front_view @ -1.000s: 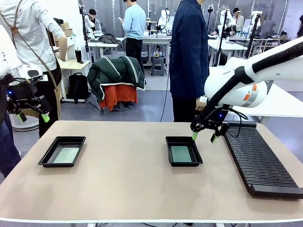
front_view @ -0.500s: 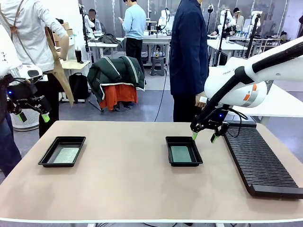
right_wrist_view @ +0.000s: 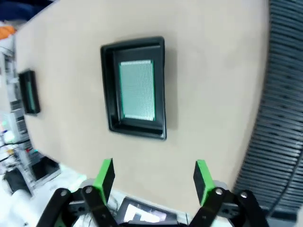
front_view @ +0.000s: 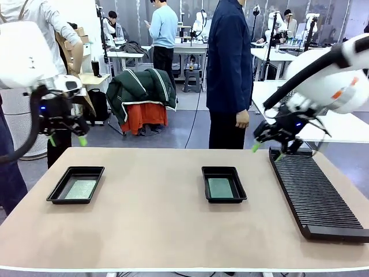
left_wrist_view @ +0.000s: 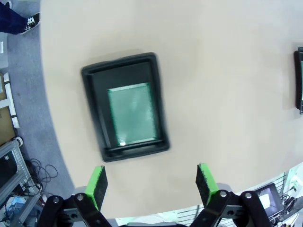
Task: Inspect and transfer BCBs to ESD trays.
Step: Pick up the ESD tray and place it on the left side of the table.
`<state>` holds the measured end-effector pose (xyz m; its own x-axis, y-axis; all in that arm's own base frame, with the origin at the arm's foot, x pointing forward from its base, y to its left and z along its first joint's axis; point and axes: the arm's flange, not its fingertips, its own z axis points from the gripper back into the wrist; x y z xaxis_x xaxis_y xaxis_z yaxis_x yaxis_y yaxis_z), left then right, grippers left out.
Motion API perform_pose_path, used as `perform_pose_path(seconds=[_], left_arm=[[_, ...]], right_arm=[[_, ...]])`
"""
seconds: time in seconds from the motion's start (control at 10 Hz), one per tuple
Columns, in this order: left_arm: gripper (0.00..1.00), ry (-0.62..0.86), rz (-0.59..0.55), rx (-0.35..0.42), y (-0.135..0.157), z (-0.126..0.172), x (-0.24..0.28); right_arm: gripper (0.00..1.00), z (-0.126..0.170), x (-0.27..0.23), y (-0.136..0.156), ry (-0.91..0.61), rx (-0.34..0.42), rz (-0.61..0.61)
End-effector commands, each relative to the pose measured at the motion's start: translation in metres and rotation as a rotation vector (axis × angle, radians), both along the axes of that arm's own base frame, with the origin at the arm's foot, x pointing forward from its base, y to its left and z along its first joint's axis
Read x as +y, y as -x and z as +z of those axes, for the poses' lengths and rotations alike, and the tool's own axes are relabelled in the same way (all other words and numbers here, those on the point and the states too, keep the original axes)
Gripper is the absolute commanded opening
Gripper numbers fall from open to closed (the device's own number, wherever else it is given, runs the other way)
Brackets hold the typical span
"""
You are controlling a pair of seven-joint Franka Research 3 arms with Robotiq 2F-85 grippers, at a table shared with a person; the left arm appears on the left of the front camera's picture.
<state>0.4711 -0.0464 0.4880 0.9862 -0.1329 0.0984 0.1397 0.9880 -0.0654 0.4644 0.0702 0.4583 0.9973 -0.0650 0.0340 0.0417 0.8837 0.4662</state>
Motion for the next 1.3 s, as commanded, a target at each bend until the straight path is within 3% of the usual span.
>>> perform_pose_path(seconds=[0.0, 0.3, 0.6, 0.9, 1.0, 1.2], left_arm=[[1.0, 0.024, 0.046, 0.021, 0.004, 0.004, -0.047], [1.0, 0.048, -0.003, -0.012, 0.019, 0.014, -0.16], [1.0, 0.052, -0.031, -0.046, 0.011, -0.002, -0.267], [1.0, 0.039, -0.015, 0.013, 0.004, -0.04, -0.341], [1.0, 0.038, -0.018, -0.002, 0.004, -0.05, -0.355], [1.0, 0.041, -0.035, -0.035, -0.002, -0.076, -0.387]], right_arm=[[0.89, 0.009, -0.05, 0.017, -0.114, 0.019, 0.008], [0.89, 0.009, -0.113, 0.033, -0.217, 0.015, 0.018], [0.89, 0.0, -0.158, 0.035, -0.261, -0.006, 0.06], [0.89, -0.005, -0.183, 0.032, -0.317, -0.005, 0.098], [0.89, -0.005, -0.172, 0.041, -0.245, -0.003, 0.054], [0.89, -0.005, -0.172, 0.041, -0.245, -0.003, 0.054]])
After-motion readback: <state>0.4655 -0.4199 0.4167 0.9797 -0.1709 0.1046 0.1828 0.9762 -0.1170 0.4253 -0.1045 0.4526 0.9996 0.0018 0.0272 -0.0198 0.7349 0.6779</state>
